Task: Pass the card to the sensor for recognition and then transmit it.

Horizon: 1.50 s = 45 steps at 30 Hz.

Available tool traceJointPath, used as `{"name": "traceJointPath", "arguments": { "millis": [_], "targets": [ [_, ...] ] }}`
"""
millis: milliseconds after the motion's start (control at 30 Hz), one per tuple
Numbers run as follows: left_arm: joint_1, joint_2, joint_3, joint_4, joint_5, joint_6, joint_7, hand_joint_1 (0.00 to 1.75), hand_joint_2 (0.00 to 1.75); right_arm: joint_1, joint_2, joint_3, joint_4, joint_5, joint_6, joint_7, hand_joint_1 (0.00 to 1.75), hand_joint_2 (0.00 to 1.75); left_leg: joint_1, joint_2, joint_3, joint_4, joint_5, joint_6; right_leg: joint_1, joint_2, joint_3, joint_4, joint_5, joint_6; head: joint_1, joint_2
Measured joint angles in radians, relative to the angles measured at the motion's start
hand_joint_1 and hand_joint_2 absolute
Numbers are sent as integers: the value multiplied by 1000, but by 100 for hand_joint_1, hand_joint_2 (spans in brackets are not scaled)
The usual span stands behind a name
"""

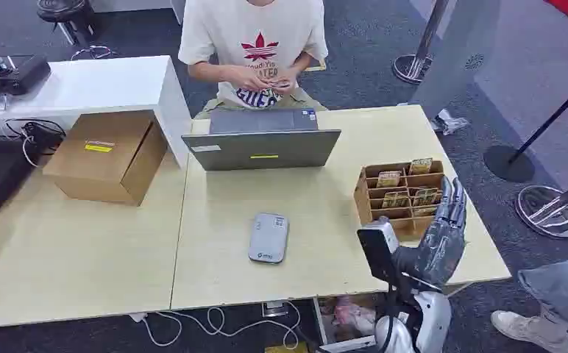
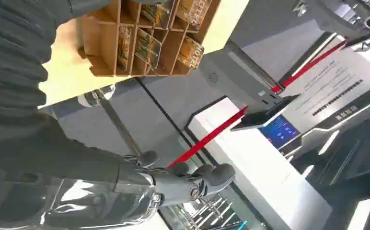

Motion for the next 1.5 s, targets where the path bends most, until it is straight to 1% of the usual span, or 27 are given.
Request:
{"name": "traceJointPath", "arguments": {
  "millis": [667, 867, 1033, 1100, 1233, 1433, 1500],
  "targets": [
    [-1, 0, 0, 0, -14, -11, 0, 0, 0, 11, 0, -24, -9, 3, -13, 4, 0, 175, 0, 0, 0, 0, 0, 0, 0, 0, 0, 0, 0, 0, 0, 0],
    [-2, 0, 0, 0, -17, -13, 0, 0, 0, 6, 0, -36, -8, 67, -15, 18, 0, 175, 0, 0, 0, 0, 0, 0, 0, 0, 0, 0, 0, 0, 0, 0],
    [-8, 0, 0, 0, -29, -19, 5, 0, 0, -40, -6, -69, 2, 138, -11, 32, 0, 175, 0, 0, 0, 0, 0, 0, 0, 0, 0, 0, 0, 0, 0, 0],
    [-13, 0, 0, 0, -32, -19, 8, 0, 0, -79, -20, -82, 19, 155, -2, 38, 0, 175, 0, 0, 0, 0, 0, 0, 0, 0, 0, 0, 0, 0, 0, 0],
    [-20, 0, 0, 0, -32, -19, 13, 0, 0, -160, -55, -95, 77, 164, 23, 45, 0, 175, 0, 1, 0, 0, 1, 1, 0, 1, 0, 0, 1, -1, 0, 0],
    [-20, 0, 0, 0, -32, -19, 13, 0, 0, -210, -78, -98, 129, 165, 27, 49, 0, 175, 0, 0, 0, 0, 1, 1, 0, 0, 0, 0, 1, -1, 0, 0],
    [-20, 0, 0, 0, -29, -17, 13, 0, 0, -226, -85, -98, 148, 165, 48, 52, 0, 175, 0, 0, 0, 0, 1, 1, 0, 0, -1, 0, 1, -1, 0, 0]
  ]
}}
